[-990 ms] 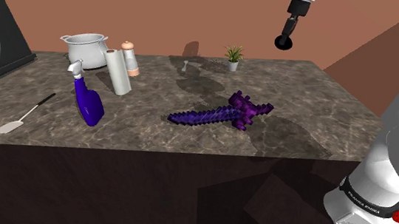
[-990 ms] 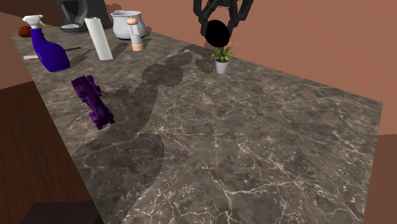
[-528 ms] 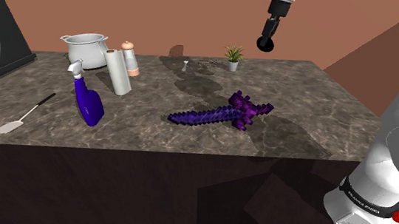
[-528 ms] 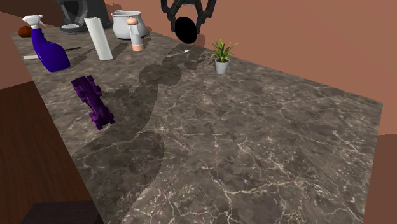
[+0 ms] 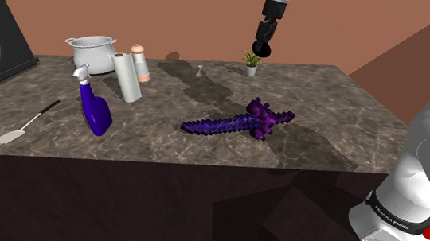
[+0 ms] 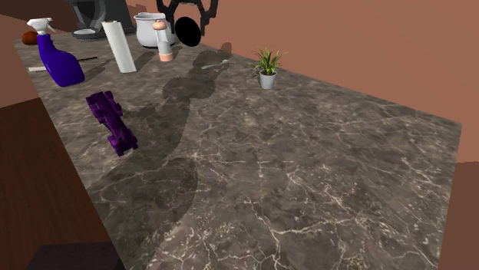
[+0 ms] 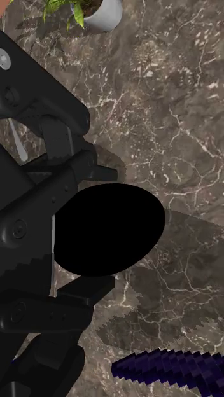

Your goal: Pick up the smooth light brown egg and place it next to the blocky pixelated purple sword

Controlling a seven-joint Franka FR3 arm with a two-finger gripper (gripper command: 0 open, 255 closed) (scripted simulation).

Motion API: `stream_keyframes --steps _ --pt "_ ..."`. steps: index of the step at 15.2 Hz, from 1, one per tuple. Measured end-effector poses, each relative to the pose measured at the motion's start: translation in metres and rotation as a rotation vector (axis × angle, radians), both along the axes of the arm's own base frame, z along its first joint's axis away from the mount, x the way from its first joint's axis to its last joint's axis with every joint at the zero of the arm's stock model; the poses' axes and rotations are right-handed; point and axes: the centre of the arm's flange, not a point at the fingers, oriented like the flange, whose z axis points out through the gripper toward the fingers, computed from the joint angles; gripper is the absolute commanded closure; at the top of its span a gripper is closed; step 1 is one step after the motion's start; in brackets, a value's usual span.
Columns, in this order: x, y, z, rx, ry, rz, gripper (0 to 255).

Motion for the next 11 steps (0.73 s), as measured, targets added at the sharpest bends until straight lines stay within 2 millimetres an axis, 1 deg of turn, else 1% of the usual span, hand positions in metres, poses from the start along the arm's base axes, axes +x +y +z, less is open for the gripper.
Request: stream_keyframes --steps 10,11 --pt "0.063 0.118 0.001 -0.001 0.000 -0.001 255" --pt "0.066 0.127 0.002 -0.001 0.000 -0.001 255"
